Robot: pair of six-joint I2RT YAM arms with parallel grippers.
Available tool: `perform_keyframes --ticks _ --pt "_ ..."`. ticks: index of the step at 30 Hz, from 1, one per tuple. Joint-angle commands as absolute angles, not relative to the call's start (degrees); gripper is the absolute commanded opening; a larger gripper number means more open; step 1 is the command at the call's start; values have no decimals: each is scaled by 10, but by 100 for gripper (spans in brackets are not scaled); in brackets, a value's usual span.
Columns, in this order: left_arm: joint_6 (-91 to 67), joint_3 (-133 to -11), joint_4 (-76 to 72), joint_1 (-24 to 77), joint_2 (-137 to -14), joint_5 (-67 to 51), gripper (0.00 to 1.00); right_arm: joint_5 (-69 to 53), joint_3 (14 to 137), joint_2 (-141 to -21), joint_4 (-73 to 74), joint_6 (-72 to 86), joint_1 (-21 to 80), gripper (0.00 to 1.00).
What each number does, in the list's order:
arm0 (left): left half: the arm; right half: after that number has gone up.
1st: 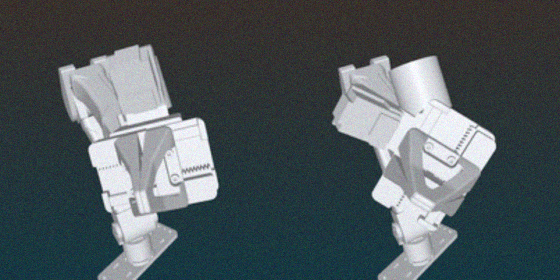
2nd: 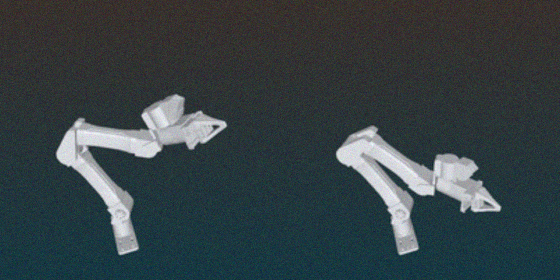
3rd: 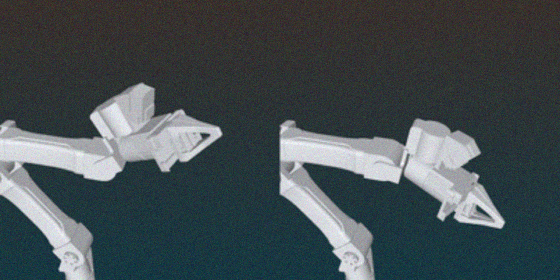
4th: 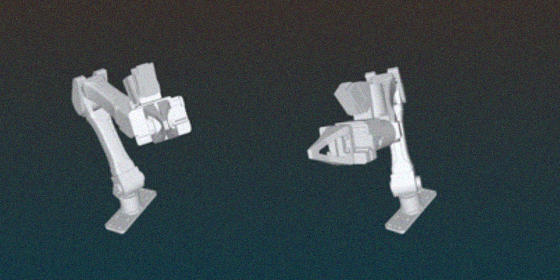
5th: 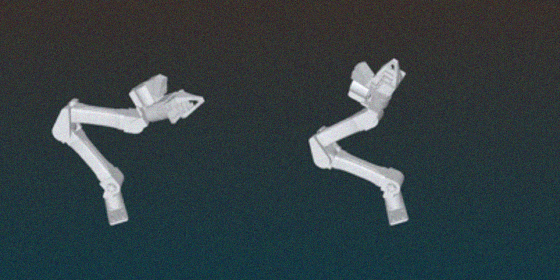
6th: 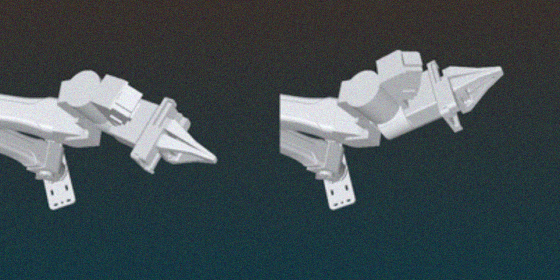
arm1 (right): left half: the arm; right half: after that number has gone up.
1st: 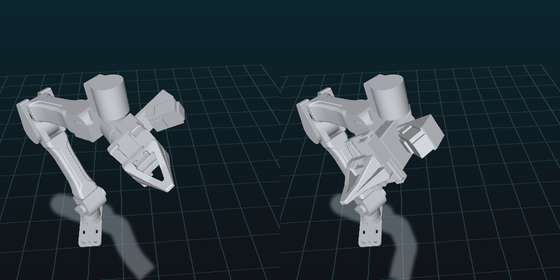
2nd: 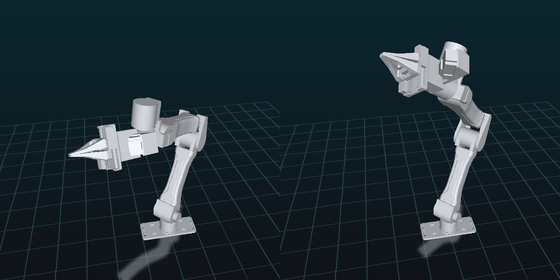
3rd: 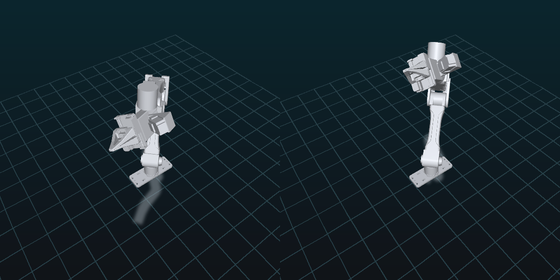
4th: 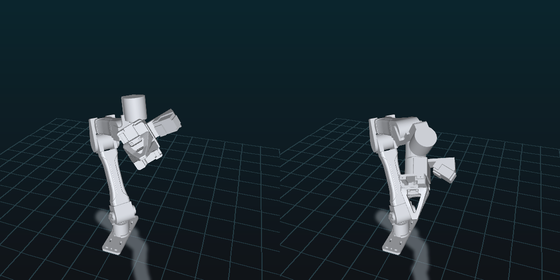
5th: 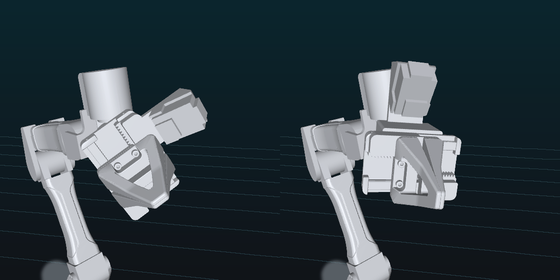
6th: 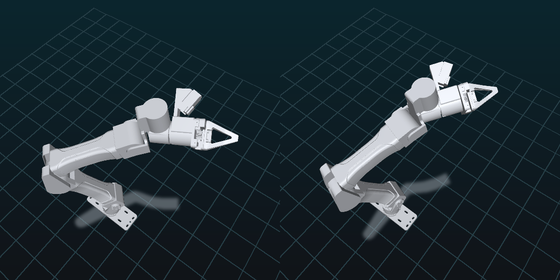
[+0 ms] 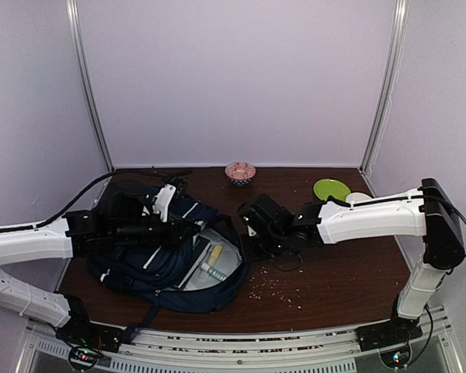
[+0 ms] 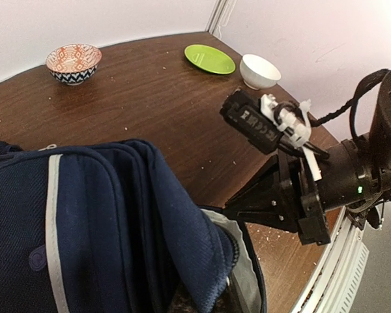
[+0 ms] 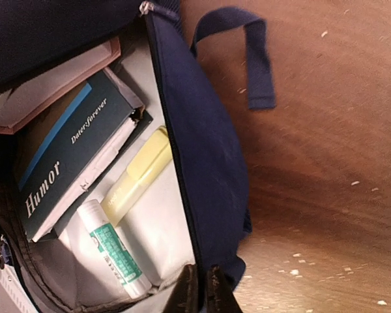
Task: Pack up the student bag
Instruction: Adjust the student bag at the center of the board.
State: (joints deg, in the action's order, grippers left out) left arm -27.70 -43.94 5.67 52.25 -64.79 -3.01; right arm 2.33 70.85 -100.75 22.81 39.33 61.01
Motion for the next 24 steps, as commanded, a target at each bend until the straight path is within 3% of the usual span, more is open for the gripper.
perform_keyframes --ticks 1,13,18,21,24 --pt "-242 -507 20 525 -704 -46 0 97 660 -942 211 432 594 1" --pt "-208 -628 41 585 -838 -80 1 86 534 -883 142 495 588 0" --pt "-220 -620 70 586 -829 -71 55 77 539 -889 130 491 584 0" --pt "-232 -601 84 587 -799 -49 73 70 550 -895 129 485 583 0" --pt "-247 -579 110 587 -760 -18 81 64 557 -900 126 482 579 0"
